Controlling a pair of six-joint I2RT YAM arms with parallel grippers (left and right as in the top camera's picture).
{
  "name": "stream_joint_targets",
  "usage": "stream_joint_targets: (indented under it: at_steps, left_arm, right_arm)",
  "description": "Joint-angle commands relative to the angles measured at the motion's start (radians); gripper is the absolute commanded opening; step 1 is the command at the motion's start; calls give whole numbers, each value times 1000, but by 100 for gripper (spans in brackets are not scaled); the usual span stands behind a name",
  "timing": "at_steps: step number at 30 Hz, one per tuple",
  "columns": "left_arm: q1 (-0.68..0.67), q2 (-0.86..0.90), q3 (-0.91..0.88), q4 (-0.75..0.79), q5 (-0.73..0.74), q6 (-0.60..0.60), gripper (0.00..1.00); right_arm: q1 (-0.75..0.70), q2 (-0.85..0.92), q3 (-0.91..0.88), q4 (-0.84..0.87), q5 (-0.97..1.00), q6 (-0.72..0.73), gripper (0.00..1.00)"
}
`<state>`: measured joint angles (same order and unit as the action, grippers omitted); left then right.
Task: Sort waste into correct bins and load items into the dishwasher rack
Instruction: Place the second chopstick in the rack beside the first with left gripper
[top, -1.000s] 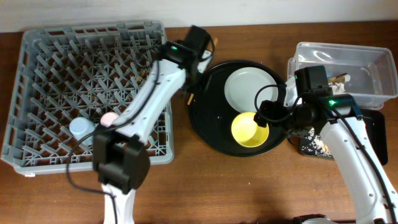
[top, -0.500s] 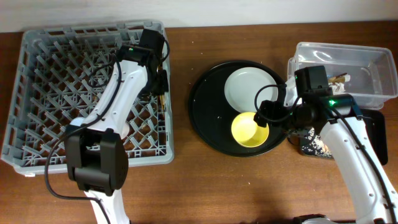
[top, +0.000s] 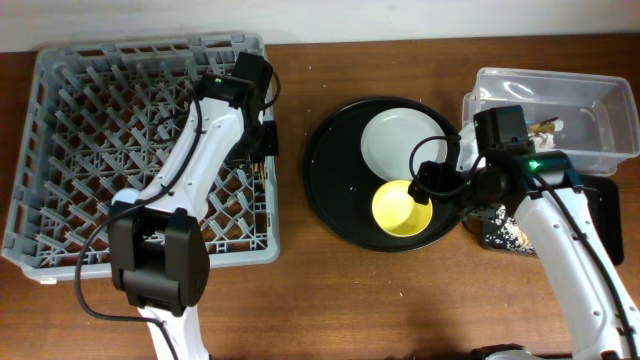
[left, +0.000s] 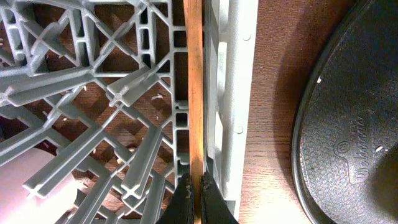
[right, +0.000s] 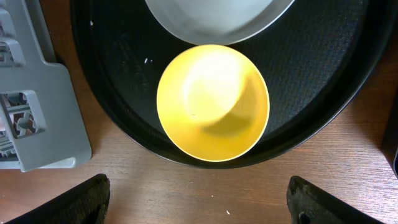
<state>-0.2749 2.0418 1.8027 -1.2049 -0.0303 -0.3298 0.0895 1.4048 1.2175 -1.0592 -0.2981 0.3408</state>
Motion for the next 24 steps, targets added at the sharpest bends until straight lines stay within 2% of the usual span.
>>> stream_joint_targets:
  at_steps: [1, 11, 12, 13, 15, 19, 21, 22, 23, 24]
  left_arm:
    - [-4, -39, 1, -68, 16, 5, 0]
    - [0, -103, 3, -145, 9, 9, 1]
    - [-2, -103, 3, -159, 9, 9, 21]
    - [-3, -103, 3, -167, 8, 9, 75]
    - [-3, -105, 3, -170, 9, 9, 86]
    - [-5, -107, 18, -172, 66, 10, 87]
    - [-26, -107, 19, -102, 250, 105, 79]
    - [-50, -107, 19, -68, 288, 151, 78]
    - [-88, -107, 19, -30, 264, 167, 78]
    - [-105, -107, 18, -6, 259, 167, 78]
  right_arm:
    - [-5, 1, 11, -2, -5, 5, 92]
    - [-5, 1, 11, 0, -5, 5, 92]
    - [-5, 1, 11, 0, -5, 5, 92]
    - [-5, 1, 11, 0, -5, 5, 92]
    - [-5, 1, 11, 0, -5, 5, 92]
    - [-5, 1, 11, -1, -5, 5, 92]
    - [-5, 1, 11, -5, -5, 5, 92]
    - [-5, 1, 11, 0, -5, 5, 92]
    - [-5, 1, 11, 4, -5, 4, 90]
    - [-5, 5, 10, 4, 22, 4, 84]
